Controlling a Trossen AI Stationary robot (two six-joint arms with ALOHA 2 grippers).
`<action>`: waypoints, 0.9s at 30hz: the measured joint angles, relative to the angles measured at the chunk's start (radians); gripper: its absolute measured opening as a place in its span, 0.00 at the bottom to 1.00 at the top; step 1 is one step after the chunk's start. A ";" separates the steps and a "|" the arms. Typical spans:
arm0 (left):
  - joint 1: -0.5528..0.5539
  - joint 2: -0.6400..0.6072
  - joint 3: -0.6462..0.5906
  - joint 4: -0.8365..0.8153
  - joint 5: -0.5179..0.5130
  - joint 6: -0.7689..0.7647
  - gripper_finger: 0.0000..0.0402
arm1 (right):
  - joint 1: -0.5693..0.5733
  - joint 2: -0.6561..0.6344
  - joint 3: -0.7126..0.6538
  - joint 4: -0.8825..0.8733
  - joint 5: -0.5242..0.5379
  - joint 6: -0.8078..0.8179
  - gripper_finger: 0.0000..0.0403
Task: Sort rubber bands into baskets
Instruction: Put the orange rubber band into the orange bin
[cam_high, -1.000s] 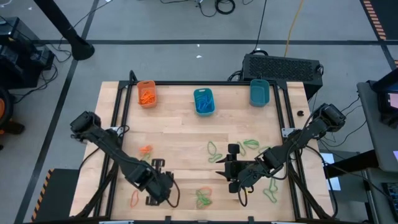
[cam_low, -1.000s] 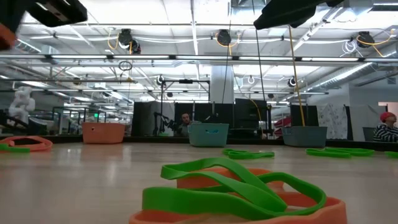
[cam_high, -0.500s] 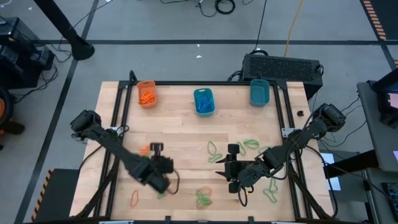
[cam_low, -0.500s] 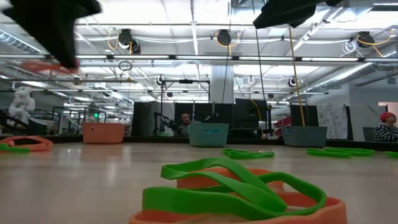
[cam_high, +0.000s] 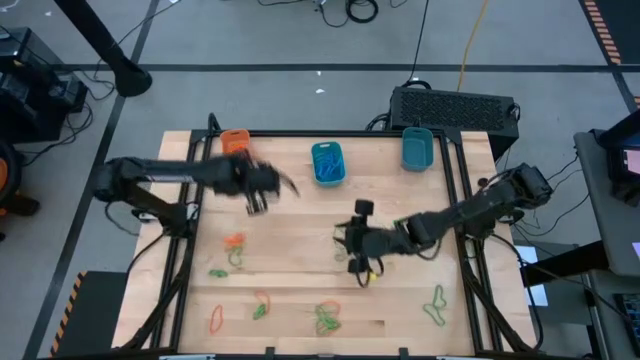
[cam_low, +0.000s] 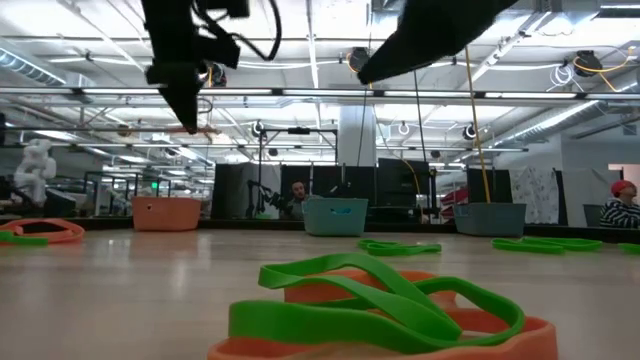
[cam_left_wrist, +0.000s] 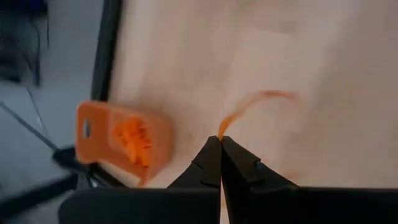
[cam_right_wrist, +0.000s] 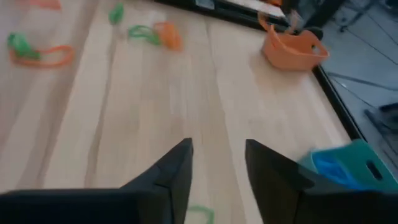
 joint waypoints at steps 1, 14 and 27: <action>0.064 -0.033 -0.017 0.022 0.016 0.019 0.00 | -0.027 0.000 0.000 0.019 -0.023 -0.022 0.34; 0.738 -0.091 -0.103 0.252 0.240 0.157 0.00 | -0.233 0.000 -0.143 0.319 -0.259 -0.065 0.01; 0.850 0.124 -0.103 0.289 0.258 0.189 0.00 | -0.231 0.000 -0.144 0.301 -0.283 -0.068 0.00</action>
